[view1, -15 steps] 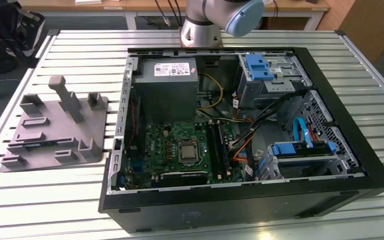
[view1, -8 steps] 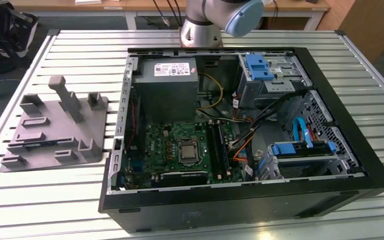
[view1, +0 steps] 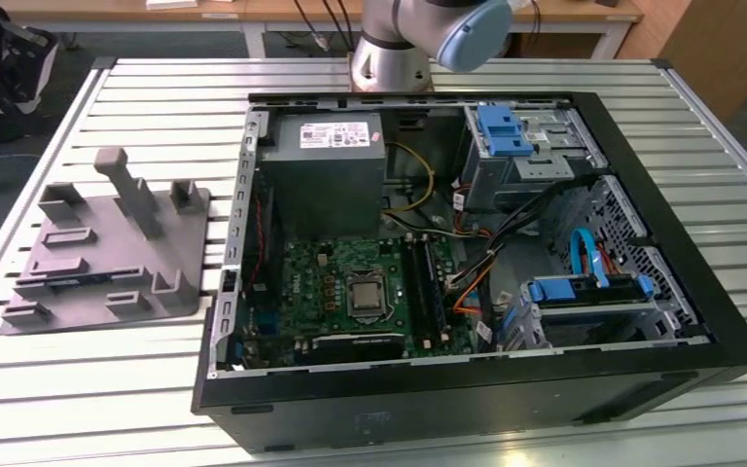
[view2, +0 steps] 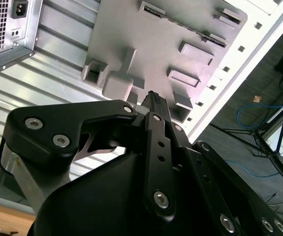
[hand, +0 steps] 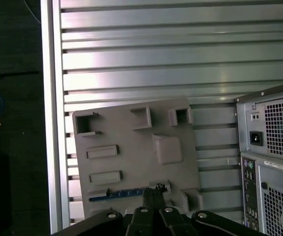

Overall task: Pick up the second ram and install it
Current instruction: 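Reach for the second ram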

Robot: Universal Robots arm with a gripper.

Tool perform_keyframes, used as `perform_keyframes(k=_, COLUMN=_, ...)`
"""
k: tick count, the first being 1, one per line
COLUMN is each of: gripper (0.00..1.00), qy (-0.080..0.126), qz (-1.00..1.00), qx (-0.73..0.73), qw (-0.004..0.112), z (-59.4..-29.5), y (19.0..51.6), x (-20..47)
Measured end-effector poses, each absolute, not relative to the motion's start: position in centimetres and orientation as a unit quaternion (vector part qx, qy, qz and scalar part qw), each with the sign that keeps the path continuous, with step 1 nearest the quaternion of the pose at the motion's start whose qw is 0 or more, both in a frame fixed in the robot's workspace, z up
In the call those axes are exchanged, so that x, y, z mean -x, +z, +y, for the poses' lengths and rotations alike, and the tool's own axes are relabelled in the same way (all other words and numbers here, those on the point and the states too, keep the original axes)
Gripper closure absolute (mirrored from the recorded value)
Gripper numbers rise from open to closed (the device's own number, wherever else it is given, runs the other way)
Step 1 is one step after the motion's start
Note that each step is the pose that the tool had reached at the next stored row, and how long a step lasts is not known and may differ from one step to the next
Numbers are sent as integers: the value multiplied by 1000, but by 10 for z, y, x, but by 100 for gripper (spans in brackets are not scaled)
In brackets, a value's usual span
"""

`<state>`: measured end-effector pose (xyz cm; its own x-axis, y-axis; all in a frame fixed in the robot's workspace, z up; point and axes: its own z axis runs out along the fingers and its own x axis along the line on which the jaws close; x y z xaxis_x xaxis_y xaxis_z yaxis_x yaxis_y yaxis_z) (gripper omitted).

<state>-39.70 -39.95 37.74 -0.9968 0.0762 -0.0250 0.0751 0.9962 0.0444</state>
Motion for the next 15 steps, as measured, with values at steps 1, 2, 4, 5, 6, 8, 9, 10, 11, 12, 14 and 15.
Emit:
perform_keyframes(k=1, gripper=90, qy=22, qz=999, qx=-38, qw=13, z=-400, y=377, x=399)
perform_keyframes(k=2, gripper=90, qy=22, qz=999, qx=-38, qw=13, z=-400, y=377, x=400)
perform_keyframes(k=4, gripper=90, qy=22, qz=999, qx=-38, qw=13, z=-400, y=376, x=403)
perform_keyframes(k=5, gripper=90, qy=22, qz=999, qx=-38, qw=13, z=-400, y=376, x=404)
perform_keyframes(k=6, gripper=90, qy=22, qz=999, qx=-38, qw=13, z=-400, y=376, x=406)
perform_keyframes(k=8, gripper=90, qy=22, qz=999, qx=-38, qw=13, z=-400, y=376, x=409)
perform_keyframes(k=9, gripper=90, qy=22, qz=999, qx=-38, qw=13, z=-400, y=375, x=410)
perform_keyframes(k=10, gripper=90, qy=22, qz=999, qx=-38, qw=13, z=-400, y=375, x=412)
perform_keyframes(k=11, gripper=90, qy=22, qz=999, qx=-38, qw=13, z=-400, y=375, x=413)
perform_keyframes(k=12, gripper=90, qy=22, qz=999, qx=-38, qw=13, z=-400, y=375, x=415)
perform_keyframes(k=14, gripper=90, qy=22, qz=999, qx=-38, qw=13, z=-400, y=374, x=418)
perform_keyframes(k=15, gripper=90, qy=22, qz=999, qx=-38, qw=13, z=-400, y=374, x=419)
